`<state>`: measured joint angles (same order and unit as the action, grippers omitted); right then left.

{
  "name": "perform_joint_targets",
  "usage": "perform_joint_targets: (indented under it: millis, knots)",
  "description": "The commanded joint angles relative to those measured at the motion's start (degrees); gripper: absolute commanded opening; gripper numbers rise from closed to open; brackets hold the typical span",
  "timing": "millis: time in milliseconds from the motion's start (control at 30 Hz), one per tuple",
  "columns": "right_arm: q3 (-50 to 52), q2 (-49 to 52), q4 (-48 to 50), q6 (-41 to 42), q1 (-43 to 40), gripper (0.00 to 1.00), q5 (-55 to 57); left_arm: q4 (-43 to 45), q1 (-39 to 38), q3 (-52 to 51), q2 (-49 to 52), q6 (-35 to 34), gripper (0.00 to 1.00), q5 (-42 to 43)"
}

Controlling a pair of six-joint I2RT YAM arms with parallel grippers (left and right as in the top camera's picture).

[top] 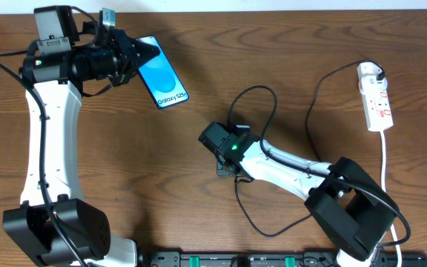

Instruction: Plug charger to phone and switch on socket

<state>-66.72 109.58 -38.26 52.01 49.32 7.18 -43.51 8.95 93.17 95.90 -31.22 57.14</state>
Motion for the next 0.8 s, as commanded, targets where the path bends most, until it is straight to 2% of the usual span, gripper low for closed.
perform_joint_targets:
  millis: [0,233,567,767]
  knots:
    - [0.1,2.1,0.0,0.3,-1.1,0.01,-2.4,0.0,0.1,0.6,-0.6,0.6,0.07,2.4]
    - [0.1,2.1,1.1,-0.8,-5.9,0.01,-10.3,0.1,0.1,0.6,-0.6,0.6,0.08,2.9]
    - [0.1,2.1,15.3,-10.1,-15.5,0.01,-38.5,5.9,0.1,0.6,-0.6,1.4,0.07,9.8]
    - [0.1,2.1,26.1,-14.2,-19.3,0.01,-56.7,8.4,0.1,0.6,-0.6,1.3,0.07,10.4]
